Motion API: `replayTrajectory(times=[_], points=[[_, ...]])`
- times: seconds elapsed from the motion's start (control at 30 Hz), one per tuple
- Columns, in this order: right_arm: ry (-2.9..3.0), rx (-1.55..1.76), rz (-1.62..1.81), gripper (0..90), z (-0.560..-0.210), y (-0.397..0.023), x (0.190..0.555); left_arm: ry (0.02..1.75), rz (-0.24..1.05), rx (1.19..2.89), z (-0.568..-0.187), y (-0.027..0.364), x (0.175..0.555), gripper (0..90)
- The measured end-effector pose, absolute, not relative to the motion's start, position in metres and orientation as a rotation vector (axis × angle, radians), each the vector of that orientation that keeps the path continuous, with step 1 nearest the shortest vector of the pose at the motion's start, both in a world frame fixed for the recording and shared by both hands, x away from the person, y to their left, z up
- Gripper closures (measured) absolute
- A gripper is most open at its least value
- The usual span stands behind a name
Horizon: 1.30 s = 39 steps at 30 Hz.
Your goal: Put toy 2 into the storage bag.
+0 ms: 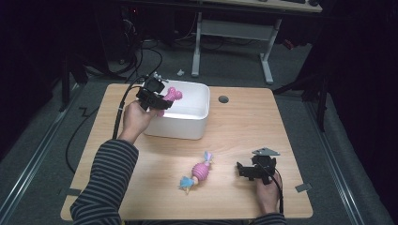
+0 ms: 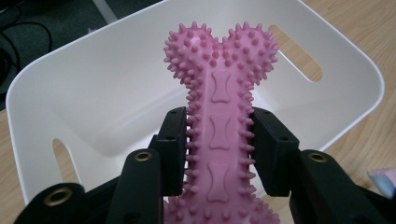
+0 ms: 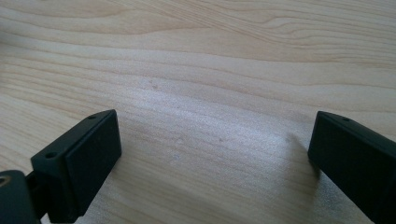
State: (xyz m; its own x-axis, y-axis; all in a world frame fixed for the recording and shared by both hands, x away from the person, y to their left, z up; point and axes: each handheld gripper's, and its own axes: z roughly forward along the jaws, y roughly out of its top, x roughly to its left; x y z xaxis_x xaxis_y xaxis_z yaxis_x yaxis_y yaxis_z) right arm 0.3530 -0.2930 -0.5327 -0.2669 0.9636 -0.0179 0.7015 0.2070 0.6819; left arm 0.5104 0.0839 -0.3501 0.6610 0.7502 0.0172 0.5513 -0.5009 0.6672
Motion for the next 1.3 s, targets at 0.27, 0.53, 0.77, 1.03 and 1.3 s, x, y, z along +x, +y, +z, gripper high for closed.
replayTrajectory(times=[0.27,0.53,0.77,1.03,1.3], points=[[2.047,1.54,0.791,2.3,-0.533,-0.293,0.353,1.011,0.428,2.256,-0.359,0.074,0.521,58.7],[2.049,1.538,0.792,2.3,-0.533,-0.293,0.353,1.027,0.423,2.25,-0.367,0.073,0.528,58.8],[2.05,1.538,0.793,2.3,-0.533,-0.292,0.353,1.033,0.417,2.256,-0.372,0.072,0.532,58.9],[2.052,1.537,0.794,2.3,-0.533,-0.292,0.353,1.056,0.423,2.258,-0.378,0.075,0.536,59.0],[2.052,1.537,0.794,2.3,-0.533,-0.292,0.353,1.08,0.438,2.286,-0.389,0.074,0.54,58.5]])
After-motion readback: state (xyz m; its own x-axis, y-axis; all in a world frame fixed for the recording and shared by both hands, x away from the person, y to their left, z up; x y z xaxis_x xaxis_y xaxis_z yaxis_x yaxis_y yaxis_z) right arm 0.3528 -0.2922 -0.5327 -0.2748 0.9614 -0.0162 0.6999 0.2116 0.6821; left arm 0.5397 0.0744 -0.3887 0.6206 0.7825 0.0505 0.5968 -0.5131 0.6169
